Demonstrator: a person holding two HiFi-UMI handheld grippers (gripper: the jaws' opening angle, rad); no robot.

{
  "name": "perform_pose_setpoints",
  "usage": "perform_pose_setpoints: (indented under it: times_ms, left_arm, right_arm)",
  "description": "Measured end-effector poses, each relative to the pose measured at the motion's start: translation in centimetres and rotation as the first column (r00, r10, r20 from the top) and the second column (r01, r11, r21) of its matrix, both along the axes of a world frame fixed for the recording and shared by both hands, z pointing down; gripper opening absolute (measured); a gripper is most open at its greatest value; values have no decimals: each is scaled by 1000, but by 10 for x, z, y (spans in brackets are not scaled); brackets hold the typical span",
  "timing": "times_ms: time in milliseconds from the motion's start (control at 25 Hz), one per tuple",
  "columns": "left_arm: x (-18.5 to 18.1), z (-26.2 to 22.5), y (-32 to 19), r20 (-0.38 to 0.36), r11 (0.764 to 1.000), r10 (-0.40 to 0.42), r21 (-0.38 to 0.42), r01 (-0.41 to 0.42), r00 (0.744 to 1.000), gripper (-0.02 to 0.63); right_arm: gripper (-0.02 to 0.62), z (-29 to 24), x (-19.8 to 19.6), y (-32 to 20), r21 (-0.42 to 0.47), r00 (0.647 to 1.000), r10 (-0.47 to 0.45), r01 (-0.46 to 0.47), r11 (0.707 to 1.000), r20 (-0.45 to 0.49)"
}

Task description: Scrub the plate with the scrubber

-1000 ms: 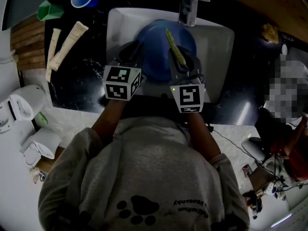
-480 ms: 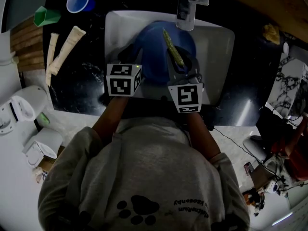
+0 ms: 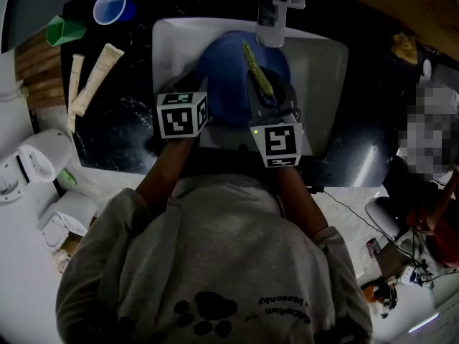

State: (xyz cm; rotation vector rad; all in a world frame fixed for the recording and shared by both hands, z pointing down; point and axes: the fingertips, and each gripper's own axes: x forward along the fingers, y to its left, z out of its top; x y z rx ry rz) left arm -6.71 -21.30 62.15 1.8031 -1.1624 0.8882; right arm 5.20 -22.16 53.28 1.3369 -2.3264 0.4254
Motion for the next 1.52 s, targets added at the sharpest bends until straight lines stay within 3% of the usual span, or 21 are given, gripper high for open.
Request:
perform_pose_setpoints:
  times_ms: [360,720,840,1000,1240,1520]
  left_arm:
    - [-1,20,15,-38,986,-102,-138,95,994,130]
    - [11,31,27,-56,971,-129,-210,115,990,129]
    - [11,35,30,-59,963,-145,-239,127,988,67]
    - [13,35,32,-103,948,-196,-276,161,975,48]
    - [23,20,20,-223,941,-271,-265,209,936,18]
    - [30,-7,18,-257,972,-200,-175,157,946,20]
  right_arm:
    - [66,-5,5,-2,-1,999,36,-36,999,37]
    - [66,-4,6,-3,-6,998,47,-47,999,47]
    - [66,-4,5,-2,-6,998,45,-45,999,45]
    - [66,-5,6,-1,-3,998,44,-43,999,39]
    - [66,-7,12,2,-7,999,40,-40,999,2]
    - [66,-17,16,10,-3,995,-13,13,1000,-96]
